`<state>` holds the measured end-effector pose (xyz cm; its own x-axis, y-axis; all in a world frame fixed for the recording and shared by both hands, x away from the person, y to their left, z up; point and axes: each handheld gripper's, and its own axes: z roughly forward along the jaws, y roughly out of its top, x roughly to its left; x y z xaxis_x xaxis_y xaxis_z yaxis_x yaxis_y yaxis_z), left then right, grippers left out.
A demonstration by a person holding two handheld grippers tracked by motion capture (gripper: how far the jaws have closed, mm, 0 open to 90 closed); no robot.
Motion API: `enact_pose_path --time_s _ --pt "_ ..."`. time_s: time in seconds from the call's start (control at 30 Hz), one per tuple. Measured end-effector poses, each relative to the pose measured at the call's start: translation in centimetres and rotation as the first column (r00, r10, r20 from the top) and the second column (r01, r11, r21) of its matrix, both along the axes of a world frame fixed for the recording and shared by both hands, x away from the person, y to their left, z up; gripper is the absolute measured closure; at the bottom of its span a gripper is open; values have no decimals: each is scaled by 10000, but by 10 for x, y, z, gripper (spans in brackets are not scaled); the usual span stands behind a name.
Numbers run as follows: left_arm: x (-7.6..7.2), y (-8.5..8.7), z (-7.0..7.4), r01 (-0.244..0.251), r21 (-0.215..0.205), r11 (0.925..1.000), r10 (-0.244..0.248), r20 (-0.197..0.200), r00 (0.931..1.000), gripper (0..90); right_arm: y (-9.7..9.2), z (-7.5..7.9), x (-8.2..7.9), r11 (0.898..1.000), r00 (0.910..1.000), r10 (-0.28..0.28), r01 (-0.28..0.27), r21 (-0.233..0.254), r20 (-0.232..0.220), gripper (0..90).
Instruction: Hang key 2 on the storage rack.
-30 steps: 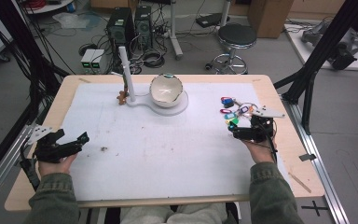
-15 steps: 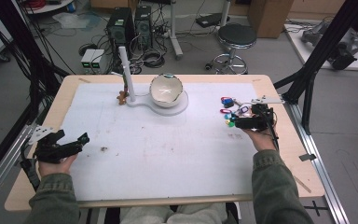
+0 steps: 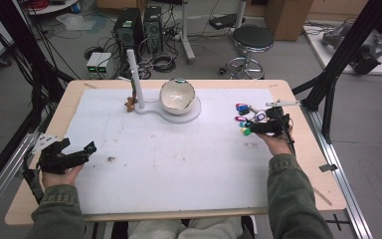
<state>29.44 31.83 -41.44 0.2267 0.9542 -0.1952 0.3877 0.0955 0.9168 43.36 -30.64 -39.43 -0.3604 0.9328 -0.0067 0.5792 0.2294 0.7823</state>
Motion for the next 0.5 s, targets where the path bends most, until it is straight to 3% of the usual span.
enact_pose_path --time_s 0.5 --pt "-1 1 0 48 -50 10000 -47 57 10000 18 4 1 25 9981 9959 -474 442 -429 -765 6"
